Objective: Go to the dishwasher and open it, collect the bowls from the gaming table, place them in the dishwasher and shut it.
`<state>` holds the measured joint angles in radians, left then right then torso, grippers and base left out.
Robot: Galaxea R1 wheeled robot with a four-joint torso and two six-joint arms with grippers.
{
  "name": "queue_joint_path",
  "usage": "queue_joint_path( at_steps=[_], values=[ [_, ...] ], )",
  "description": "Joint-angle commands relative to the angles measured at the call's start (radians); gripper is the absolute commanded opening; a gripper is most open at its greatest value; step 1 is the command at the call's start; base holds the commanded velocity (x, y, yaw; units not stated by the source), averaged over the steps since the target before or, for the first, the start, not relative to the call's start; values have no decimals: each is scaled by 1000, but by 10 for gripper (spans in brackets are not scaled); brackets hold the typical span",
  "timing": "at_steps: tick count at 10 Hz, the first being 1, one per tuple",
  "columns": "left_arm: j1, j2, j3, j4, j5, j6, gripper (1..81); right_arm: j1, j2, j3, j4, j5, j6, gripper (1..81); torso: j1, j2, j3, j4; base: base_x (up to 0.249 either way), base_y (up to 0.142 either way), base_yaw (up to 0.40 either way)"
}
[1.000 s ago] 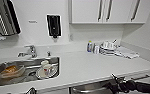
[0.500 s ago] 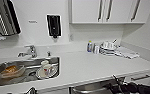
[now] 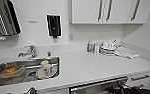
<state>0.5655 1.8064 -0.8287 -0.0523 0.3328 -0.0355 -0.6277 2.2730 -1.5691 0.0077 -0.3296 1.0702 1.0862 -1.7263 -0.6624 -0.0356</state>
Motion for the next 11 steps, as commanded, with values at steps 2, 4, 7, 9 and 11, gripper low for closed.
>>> queue_joint_path(
  at_steps=[2,4,7,9,11],
  values=[
    [-97,-18,19,-4,11,3,811,-16,-42,15,-26,-184,-46,811,0,0,0,0,0,0,0],
    [-92,-18,19,-3,9,3,811,-31,-40,15,-28,-171,-47,811,0,0,0,0,0,0,0],
    [-91,-19,19,-3,9,3,811,-39,-33,15,-26,-170,-53,811,0,0,0,0,0,0,0],
    [-91,-18,19,-4,9,3,811,-39,-17,14,-28,-170,-53,811,0,0,0,0,0,0,0],
    [-91,-16,13,-4,11,3,811,-39,-13,9,-28,-169,-55,811,0,0,0,0,0,0,0]
  ],
)
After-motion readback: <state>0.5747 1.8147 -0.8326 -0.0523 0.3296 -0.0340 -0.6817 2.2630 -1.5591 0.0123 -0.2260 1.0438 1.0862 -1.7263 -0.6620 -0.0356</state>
